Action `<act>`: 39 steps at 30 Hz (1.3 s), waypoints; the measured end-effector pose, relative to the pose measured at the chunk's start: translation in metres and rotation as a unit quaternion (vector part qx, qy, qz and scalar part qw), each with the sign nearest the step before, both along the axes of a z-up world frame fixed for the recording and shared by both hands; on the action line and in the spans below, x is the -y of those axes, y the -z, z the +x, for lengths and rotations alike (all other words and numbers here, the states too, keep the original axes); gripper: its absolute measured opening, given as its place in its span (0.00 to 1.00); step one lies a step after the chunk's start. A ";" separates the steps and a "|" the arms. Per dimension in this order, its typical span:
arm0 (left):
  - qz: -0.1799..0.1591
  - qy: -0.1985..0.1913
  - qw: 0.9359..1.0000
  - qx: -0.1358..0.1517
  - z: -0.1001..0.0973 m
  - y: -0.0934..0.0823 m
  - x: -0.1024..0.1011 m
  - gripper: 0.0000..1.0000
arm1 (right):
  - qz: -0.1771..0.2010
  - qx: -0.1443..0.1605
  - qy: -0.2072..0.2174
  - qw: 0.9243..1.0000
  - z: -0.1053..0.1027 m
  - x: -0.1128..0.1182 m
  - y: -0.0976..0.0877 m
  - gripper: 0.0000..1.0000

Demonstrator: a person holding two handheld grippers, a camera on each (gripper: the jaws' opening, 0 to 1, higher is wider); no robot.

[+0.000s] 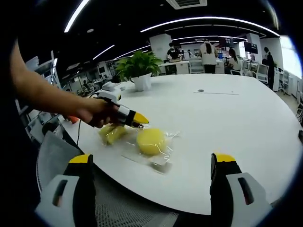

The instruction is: Compare the silicone blocks by pressing each to a similar depth, holding the contact briefly, and releasing to observe deformation and rebound differences across the visible hardness samples.

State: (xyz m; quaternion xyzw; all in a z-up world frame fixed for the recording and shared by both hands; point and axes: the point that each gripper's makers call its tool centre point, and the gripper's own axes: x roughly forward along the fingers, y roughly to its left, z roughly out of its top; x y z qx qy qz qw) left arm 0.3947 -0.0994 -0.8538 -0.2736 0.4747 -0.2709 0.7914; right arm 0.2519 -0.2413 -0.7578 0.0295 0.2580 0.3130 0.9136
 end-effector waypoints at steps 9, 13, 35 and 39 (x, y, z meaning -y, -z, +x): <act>0.010 0.024 1.000 -0.004 -0.002 0.005 0.005 0.08 | 0.030 -0.018 -0.003 0.999 0.005 0.002 -0.002 0.96; 0.022 0.033 0.999 0.003 -0.002 0.002 0.007 0.00 | 0.048 -0.037 -0.006 0.998 0.007 0.002 -0.002 0.96; -0.007 0.006 0.991 0.130 -0.009 -0.084 -0.006 0.00 | 0.075 -0.011 -0.009 0.997 0.062 0.027 -0.018 0.96; -0.011 0.004 0.987 0.160 -0.015 -0.100 -0.005 0.00 | 0.067 0.004 -0.027 0.997 0.068 0.030 -0.027 0.96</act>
